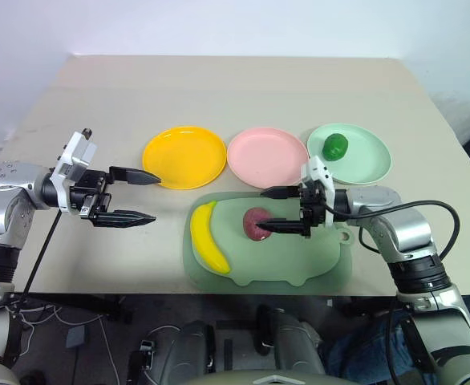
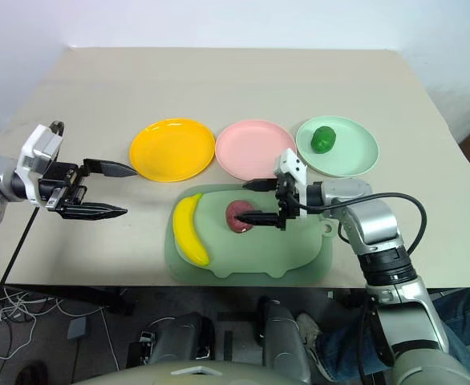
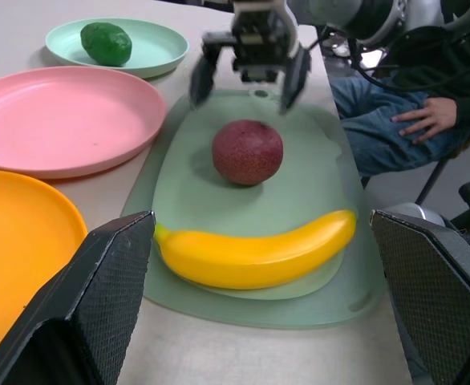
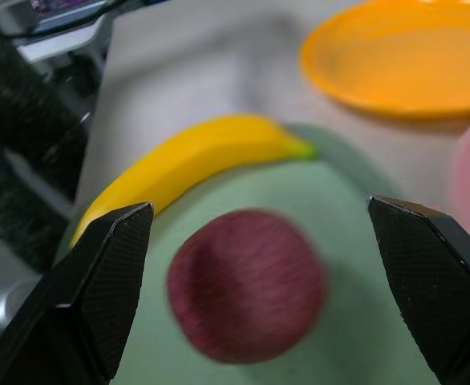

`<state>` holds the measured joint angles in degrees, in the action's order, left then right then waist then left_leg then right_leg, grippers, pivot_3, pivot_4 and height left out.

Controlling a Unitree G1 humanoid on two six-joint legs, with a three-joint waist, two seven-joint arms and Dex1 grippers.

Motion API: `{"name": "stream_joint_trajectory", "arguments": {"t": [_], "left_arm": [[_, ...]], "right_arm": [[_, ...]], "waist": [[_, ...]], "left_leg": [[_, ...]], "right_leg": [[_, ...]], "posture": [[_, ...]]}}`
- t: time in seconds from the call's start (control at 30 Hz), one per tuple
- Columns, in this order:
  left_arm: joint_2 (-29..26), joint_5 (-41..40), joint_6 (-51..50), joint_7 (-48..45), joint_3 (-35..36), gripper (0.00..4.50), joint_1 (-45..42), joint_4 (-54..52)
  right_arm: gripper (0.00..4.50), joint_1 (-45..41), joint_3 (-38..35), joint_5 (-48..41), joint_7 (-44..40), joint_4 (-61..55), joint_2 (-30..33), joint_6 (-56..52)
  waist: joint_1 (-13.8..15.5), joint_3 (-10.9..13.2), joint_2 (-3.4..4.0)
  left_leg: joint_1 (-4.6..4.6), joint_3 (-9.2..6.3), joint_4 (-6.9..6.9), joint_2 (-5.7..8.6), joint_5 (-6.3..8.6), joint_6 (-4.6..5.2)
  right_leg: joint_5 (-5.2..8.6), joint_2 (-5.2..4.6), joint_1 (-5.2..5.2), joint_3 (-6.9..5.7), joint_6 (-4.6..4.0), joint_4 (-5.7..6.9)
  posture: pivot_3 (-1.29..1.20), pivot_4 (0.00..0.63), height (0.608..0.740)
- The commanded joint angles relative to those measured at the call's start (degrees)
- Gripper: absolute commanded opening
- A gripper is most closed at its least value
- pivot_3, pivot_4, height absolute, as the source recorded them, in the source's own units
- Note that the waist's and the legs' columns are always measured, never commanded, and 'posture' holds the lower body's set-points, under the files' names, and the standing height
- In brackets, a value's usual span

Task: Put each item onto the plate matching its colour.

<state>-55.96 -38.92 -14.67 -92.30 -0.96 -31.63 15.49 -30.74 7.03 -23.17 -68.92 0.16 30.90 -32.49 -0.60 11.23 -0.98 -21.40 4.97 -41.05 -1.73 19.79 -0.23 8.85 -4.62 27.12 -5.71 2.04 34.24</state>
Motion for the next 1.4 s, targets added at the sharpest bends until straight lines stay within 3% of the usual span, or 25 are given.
{"name": "stream_joint_trajectory", "arguments": {"t": [0.03,0.6,0.8,0.97,1.23,1.4], "left_arm": [[-1.15,-0.68,0.29,-0.2,0.87,4.5,-0.54,-0.98],[-1.69,-1.23,0.13,-0.2,1.34,4.5,-0.08,-1.25],[-7.3,-4.54,1.13,-0.2,1.85,4.5,2.95,-1.28],[-9.9,-7.07,1.8,-0.2,1.9,4.5,4.84,-1.45],[-13.05,-10.87,2.06,-0.2,3.14,4.5,8.39,-2.4],[-12.84,-10.34,2.59,-0.2,4.03,4.5,9.36,-1.67]], "right_arm": [[4.49,-1.11,0.17,0.47,0.42,-1.08,0.49,1.78],[4.49,0.54,5.27,4.75,-0.54,0.99,0.67,6.88],[3.2,-1.26,4.01,4.38,1.36,2.58,0.07,6.02],[3.17,-1.91,3.89,4.35,0.77,3.61,0.48,6.76],[3.17,-10.8,-3.96,0.14,4.83,12.44,-2.18,5.9],[3.17,-17.44,-8.25,2.31,11.48,23.08,-4.53,9.93]], "waist": [[0.02,0.0,0.0],[0.02,0.0,-0.01],[-0.1,0.0,0.0],[0.1,0.0,0.0],[-0.12,0.01,0.01],[-0.01,0.0,0.01]], "left_leg": [[0.0,-0.01,0.0,0.0,0.0,0.0],[0.0,0.0,0.0,0.0,0.01,0.01],[0.01,-0.01,0.02,-0.02,0.01,0.01],[0.0,-0.02,0.02,-0.02,0.04,0.07],[0.0,0.01,0.02,-0.02,0.03,0.04],[0.0,0.05,0.04,-0.03,0.0,0.0]], "right_leg": [[0.0,0.0,0.0,0.0,0.0,0.0],[0.0,0.0,0.0,0.0,0.0,0.0],[0.01,0.02,0.02,0.0,-0.01,0.0],[0.01,0.0,0.02,0.0,-0.01,-0.02],[0.01,0.01,0.04,0.0,-0.02,-0.02],[0.02,0.02,0.06,0.0,-0.02,-0.01]], "posture": [[0.0,0.15,0.74],[0.0,0.15,0.74],[0.0,0.15,0.74],[0.0,0.15,0.74],[0.0,0.15,0.74],[0.0,0.15,0.74]]}}
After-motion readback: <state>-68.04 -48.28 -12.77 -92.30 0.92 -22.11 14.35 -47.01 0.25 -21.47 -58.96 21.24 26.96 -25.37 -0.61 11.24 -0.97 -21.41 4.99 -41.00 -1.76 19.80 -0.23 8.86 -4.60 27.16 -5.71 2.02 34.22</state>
